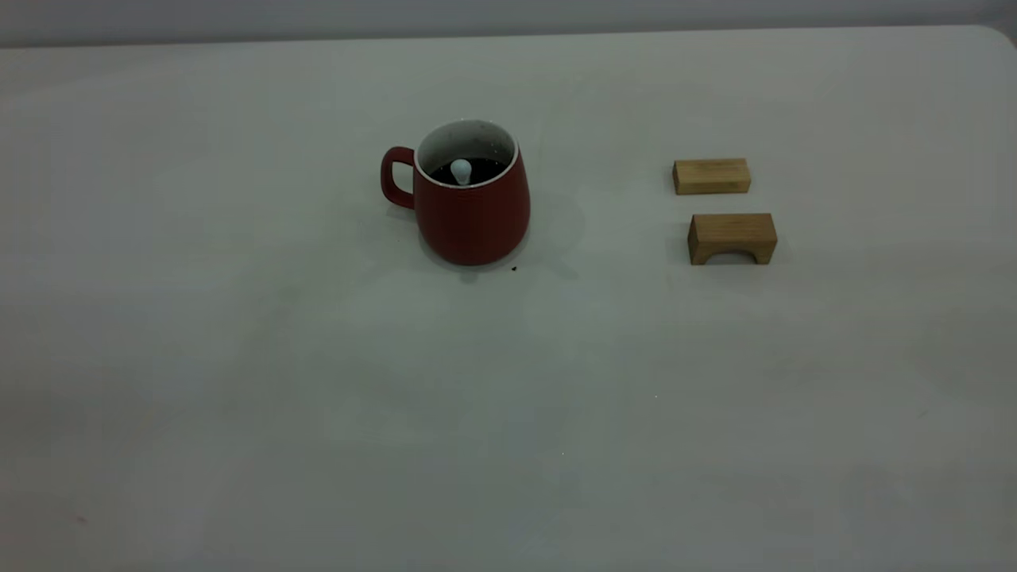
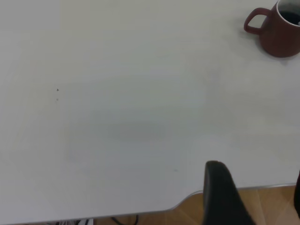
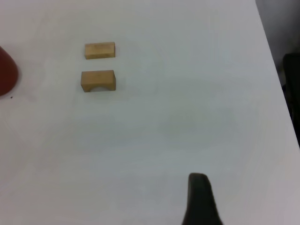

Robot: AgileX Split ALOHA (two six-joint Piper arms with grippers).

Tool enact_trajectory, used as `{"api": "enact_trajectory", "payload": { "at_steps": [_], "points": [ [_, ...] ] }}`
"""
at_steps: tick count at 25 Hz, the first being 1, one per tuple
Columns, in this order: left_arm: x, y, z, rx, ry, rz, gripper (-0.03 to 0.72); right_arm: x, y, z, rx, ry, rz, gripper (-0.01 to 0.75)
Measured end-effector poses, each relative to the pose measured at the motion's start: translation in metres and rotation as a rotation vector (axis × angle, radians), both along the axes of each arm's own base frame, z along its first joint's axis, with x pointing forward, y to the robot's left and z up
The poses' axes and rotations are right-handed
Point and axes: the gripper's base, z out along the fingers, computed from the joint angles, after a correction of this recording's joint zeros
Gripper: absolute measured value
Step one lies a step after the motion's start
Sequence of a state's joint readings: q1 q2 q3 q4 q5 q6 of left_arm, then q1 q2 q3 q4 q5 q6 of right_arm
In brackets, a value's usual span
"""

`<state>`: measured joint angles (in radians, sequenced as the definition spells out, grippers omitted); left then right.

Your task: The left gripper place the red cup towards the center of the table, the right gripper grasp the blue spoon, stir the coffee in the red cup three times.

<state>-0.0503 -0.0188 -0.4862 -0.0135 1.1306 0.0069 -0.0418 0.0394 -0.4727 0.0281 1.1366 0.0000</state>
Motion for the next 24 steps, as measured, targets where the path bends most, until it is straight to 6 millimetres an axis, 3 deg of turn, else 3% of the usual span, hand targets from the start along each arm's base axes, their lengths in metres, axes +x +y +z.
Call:
{"api": "enact_trajectory", "payload": {
  "at_steps": [24],
  "points": [
    [0.0, 0.0, 0.0, 0.0, 0.0, 0.0, 0.446, -0.0025, -0.0001, -0.001, -0.009, -0.016, 0.066, 0.57]
  ]
}}
